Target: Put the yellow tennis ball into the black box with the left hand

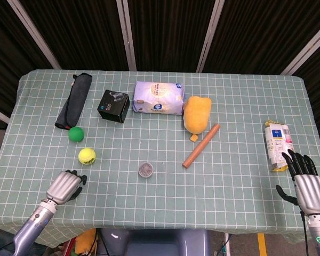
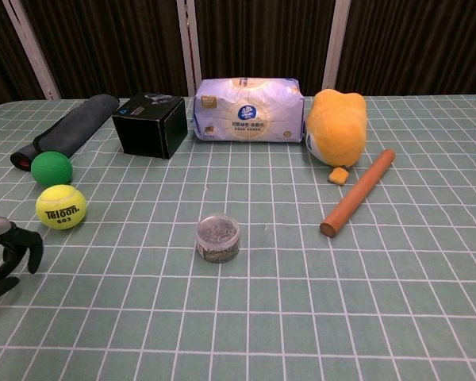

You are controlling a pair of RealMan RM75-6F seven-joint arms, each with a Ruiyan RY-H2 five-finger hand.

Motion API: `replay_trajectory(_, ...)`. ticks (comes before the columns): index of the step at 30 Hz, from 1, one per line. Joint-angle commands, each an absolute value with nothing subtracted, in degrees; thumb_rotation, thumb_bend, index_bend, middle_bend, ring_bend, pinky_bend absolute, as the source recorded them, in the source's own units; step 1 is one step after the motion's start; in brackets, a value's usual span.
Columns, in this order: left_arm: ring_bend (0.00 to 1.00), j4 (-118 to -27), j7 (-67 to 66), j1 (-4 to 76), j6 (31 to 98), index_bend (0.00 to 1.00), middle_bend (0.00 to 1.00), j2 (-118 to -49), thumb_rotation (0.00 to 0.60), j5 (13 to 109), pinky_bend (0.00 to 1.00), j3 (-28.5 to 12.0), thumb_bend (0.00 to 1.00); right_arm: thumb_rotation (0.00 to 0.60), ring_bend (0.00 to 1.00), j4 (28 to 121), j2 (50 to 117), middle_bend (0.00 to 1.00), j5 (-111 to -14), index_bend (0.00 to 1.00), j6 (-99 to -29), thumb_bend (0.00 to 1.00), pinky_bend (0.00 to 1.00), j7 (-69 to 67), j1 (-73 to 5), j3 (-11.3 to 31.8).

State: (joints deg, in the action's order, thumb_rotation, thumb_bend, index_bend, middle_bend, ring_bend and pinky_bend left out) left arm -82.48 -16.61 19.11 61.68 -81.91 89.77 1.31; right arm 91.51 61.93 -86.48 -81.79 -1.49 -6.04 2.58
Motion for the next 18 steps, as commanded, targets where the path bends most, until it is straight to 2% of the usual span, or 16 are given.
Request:
replay_trajectory(1,0.43,-82.26,-15.89,20.48,60.13,0.40,0.62,-82.49,0.600,89.06,0.54,0.73,0.39,0.600,0.00,91.40,61.85,0.00,-86.53,0.00,-82.05,0.34,0.00,-1.81,-5.94,2.64)
replay_trajectory(18,0.44,-82.85,-17.74,24.20,55.43,0.37,0.61,-81.69,0.600,84.06,0.54,-1.26,0.39,0.600,0.00,90.57,61.74,0.00,-86.49,0.00,-83.08,0.34,0.00,-3.52,-5.69,3.19)
